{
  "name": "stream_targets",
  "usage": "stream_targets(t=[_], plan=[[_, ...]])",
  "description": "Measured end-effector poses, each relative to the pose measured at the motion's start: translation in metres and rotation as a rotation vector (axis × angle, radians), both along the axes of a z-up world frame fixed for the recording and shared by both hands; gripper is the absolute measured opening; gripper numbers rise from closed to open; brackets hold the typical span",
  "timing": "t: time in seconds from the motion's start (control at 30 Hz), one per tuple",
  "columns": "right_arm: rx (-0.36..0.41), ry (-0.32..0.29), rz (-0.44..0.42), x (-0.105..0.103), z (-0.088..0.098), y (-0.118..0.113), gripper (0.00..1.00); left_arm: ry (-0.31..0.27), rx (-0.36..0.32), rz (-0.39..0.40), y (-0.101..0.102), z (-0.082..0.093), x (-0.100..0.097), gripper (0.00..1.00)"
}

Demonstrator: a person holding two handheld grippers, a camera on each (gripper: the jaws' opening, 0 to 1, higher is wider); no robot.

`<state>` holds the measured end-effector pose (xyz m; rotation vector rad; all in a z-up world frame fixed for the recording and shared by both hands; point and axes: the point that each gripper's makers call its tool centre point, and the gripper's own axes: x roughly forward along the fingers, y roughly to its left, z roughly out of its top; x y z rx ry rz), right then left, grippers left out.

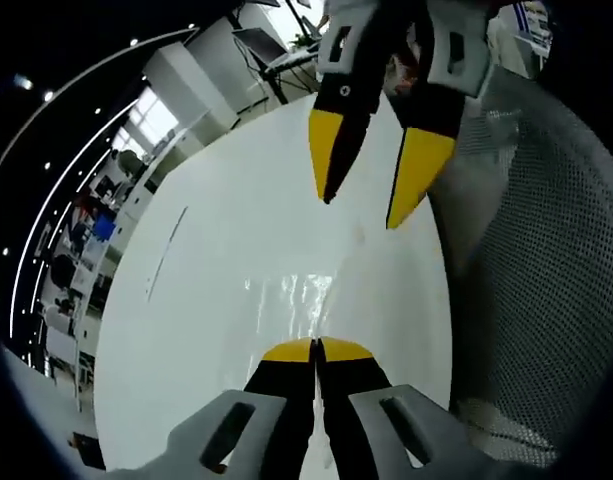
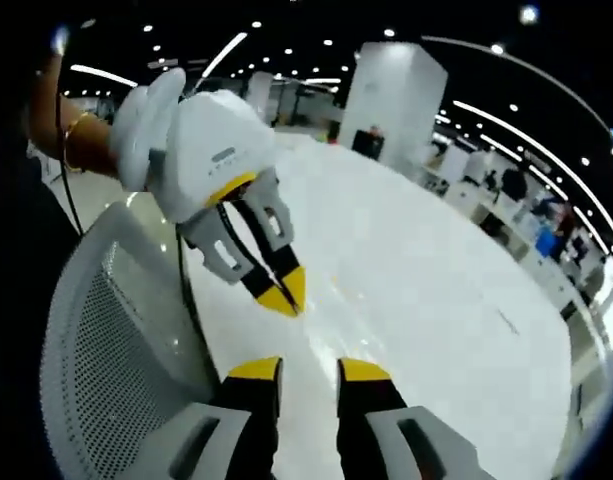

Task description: Open the resealable bag by pulling the two sides of the seal apart until the entire bag opening is separated and visibly accessible.

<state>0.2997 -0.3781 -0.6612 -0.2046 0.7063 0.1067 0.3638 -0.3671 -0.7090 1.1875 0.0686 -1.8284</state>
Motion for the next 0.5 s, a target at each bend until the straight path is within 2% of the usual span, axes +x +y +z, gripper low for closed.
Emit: stream_targets(t=[0.3,0.5], plan=[[0.064,-0.001,-0.118,-0.02,-0.002,-0.02,0.2,-0.036,0.003,0.003,-0.011,-0.012,0.021,0.0],[0.18,-0.014,-0.222,-0.033,-0.003,-0.026,0.31,-0.044,-0.004,0.033,-0.027,-0.016,0.041,0.0]])
